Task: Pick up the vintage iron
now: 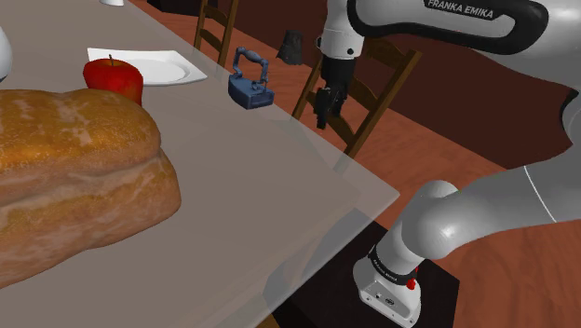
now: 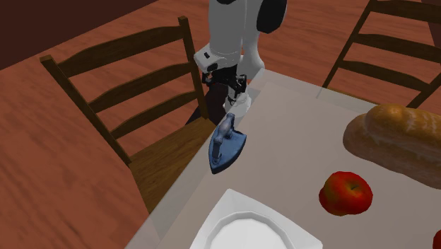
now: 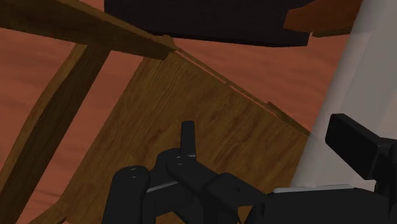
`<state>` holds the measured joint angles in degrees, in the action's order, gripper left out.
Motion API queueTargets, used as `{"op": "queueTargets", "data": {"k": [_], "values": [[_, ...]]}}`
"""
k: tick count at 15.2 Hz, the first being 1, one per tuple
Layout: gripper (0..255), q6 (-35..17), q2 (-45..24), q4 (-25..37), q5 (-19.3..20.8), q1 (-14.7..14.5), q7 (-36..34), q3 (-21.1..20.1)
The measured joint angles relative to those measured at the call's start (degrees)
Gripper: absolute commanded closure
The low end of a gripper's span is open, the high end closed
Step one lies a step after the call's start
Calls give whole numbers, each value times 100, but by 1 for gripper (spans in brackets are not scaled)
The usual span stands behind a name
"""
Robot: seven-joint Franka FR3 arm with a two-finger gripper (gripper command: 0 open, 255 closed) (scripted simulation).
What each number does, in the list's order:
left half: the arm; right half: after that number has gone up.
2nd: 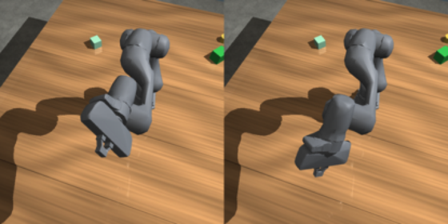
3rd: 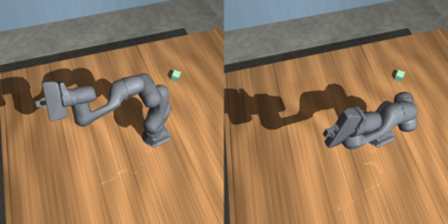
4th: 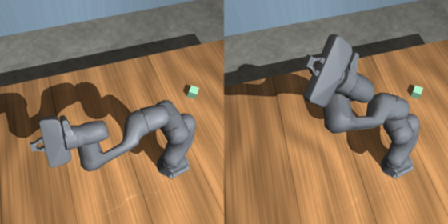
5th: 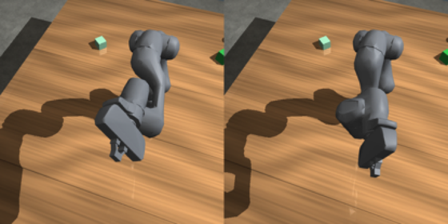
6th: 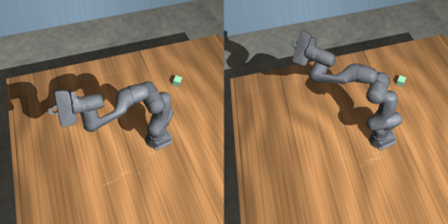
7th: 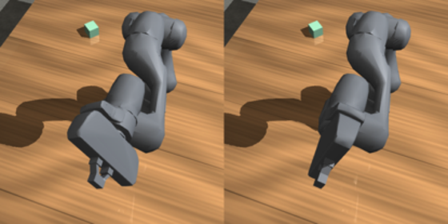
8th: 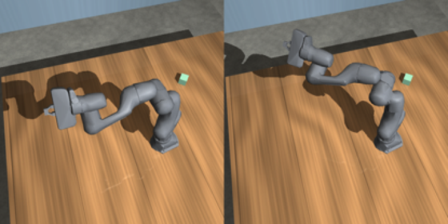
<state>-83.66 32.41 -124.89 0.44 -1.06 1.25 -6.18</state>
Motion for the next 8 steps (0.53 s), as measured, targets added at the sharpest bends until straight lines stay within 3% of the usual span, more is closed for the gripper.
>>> {"op": "queueTargets", "data": {"k": [8], "values": [[0, 407, -1584, 2122, -107, -4, -563, -315]]}}
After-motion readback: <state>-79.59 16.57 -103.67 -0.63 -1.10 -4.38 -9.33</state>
